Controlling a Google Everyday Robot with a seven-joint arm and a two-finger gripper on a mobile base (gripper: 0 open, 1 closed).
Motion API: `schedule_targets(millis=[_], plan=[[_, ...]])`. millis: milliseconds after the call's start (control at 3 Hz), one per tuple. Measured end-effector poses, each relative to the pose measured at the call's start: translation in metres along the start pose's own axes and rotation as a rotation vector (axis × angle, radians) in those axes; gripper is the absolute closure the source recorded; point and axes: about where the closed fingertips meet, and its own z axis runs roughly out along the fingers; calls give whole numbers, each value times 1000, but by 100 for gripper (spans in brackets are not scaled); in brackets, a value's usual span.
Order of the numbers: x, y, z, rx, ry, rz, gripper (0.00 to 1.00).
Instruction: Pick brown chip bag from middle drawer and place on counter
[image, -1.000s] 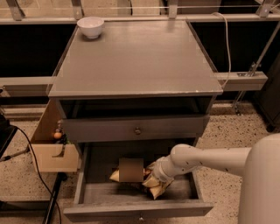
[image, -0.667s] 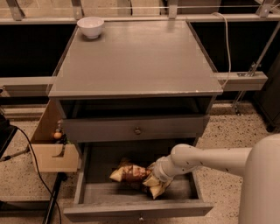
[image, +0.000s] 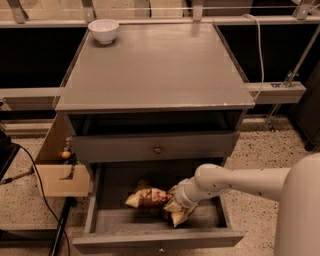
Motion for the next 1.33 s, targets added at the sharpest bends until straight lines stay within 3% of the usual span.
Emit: schedule_targets(millis=[667,1000,1333], plan=[[-11,24,-67,10,33,-35,100],[-9,43,-115,36,71,-27,100],[-21,59,-184,95,127,-38,100]])
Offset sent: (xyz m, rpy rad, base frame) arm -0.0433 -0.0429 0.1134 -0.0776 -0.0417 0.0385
